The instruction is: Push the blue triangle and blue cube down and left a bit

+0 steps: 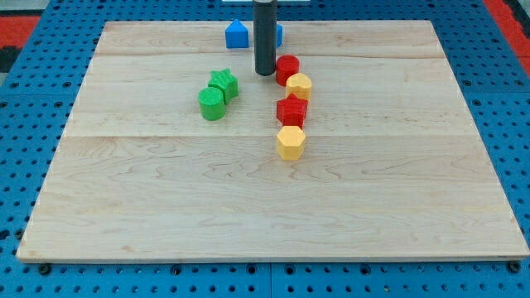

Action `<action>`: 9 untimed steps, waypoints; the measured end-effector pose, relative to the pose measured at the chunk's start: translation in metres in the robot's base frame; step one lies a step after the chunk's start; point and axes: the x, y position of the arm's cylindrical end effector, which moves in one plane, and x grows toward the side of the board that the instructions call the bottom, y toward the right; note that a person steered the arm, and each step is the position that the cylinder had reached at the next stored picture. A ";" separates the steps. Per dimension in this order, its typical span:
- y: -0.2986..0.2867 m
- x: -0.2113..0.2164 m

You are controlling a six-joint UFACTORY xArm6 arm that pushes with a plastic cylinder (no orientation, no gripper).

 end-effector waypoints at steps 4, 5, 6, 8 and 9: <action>0.090 -0.043; 0.117 -0.016; 0.105 0.004; 0.074 0.023; 0.084 -0.026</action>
